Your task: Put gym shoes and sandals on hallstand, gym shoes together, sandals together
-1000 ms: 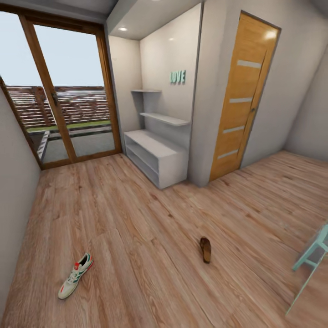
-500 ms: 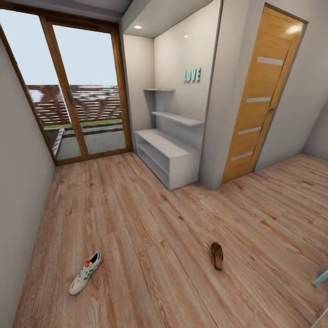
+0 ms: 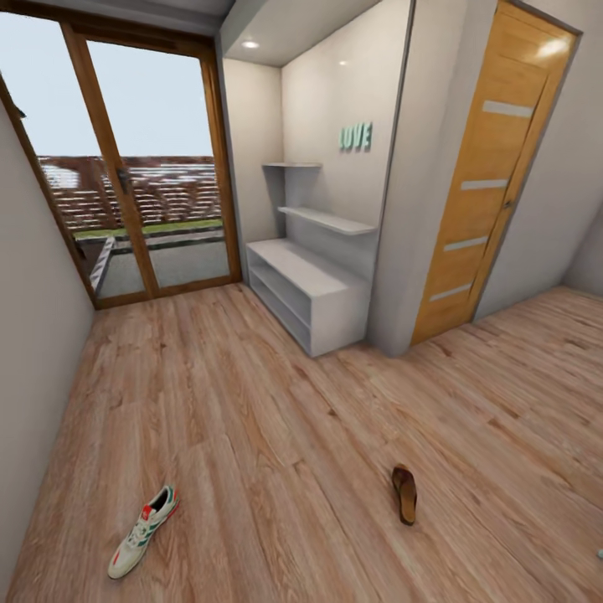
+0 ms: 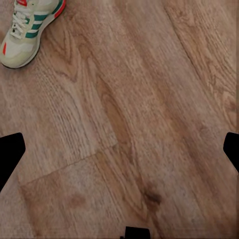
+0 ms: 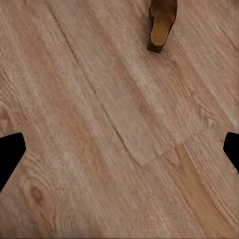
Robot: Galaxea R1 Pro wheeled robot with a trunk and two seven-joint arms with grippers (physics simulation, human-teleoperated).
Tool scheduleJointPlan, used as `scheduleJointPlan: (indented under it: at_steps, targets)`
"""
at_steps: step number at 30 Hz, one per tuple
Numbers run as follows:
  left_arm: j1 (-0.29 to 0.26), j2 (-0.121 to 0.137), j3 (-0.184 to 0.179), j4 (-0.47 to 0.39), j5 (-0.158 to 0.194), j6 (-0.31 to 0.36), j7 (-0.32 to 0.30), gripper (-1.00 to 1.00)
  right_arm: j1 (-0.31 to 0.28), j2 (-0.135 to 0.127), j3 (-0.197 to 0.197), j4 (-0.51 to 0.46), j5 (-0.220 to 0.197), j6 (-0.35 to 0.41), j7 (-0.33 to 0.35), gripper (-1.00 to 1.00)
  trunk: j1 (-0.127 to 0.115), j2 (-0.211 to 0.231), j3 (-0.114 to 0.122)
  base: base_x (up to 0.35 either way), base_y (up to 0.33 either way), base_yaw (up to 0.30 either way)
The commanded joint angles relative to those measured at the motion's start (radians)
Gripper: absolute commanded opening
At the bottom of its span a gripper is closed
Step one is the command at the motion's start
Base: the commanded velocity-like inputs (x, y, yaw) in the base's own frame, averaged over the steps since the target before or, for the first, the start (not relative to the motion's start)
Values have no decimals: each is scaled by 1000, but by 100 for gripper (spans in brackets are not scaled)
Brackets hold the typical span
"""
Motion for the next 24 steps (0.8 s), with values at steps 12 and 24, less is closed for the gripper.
scheduleJointPlan:
  at_steps: [12, 24]
  targets:
    - [-1, 0, -2, 1, 8, -3, -1, 100, -1, -1, 0, -1, 1, -3, 6, 100, 0, 0, -1, 291, -169, 0]
    - [-1, 0, -3, 1, 8, -3, -1, 100, -1, -2, 2, -3, 4, -4, 6, 100, 0, 0, -1, 284, -195, 0]
